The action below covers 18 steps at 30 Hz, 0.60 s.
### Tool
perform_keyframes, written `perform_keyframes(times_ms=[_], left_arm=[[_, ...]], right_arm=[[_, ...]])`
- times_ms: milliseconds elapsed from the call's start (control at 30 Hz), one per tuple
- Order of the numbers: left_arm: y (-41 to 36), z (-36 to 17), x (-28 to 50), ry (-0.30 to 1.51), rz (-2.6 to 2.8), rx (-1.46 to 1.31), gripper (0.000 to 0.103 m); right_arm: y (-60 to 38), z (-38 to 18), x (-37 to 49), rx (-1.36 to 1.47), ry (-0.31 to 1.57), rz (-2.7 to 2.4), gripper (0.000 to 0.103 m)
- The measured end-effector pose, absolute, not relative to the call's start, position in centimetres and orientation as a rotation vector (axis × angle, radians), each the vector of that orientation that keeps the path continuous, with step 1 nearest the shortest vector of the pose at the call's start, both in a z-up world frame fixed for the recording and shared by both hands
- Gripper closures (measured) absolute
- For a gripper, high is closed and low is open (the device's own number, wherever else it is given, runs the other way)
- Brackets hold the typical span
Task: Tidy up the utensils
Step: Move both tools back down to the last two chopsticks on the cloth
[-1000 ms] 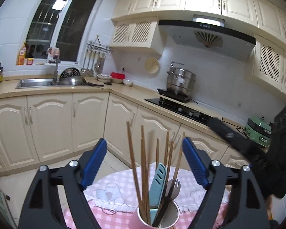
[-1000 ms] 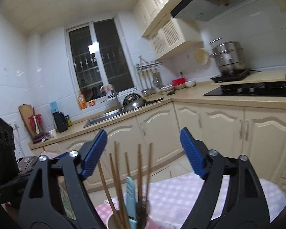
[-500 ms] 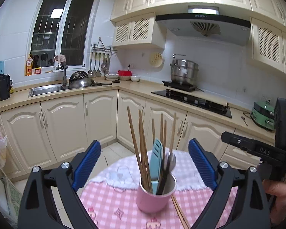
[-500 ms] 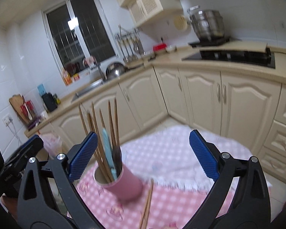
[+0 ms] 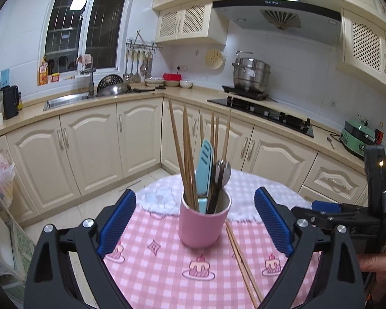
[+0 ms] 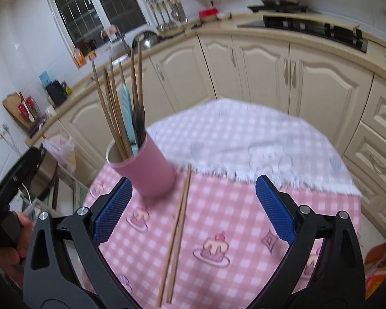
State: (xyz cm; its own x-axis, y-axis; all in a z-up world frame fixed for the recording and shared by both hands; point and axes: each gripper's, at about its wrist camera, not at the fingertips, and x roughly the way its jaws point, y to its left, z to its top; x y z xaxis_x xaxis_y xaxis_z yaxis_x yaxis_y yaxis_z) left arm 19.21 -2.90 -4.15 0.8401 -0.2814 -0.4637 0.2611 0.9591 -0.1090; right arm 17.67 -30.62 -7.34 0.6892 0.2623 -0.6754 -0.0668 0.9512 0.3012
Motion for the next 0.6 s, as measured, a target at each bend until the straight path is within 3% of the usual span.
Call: perform_keyframes(times_ms=[600], left_arm=[[-2.7,-9.4,18.7,0.640,-0.261,-0.039,0.012]], right_arm=[[-25.5,-17.0,17.3,-0.020,1.078,0.149,0.008]])
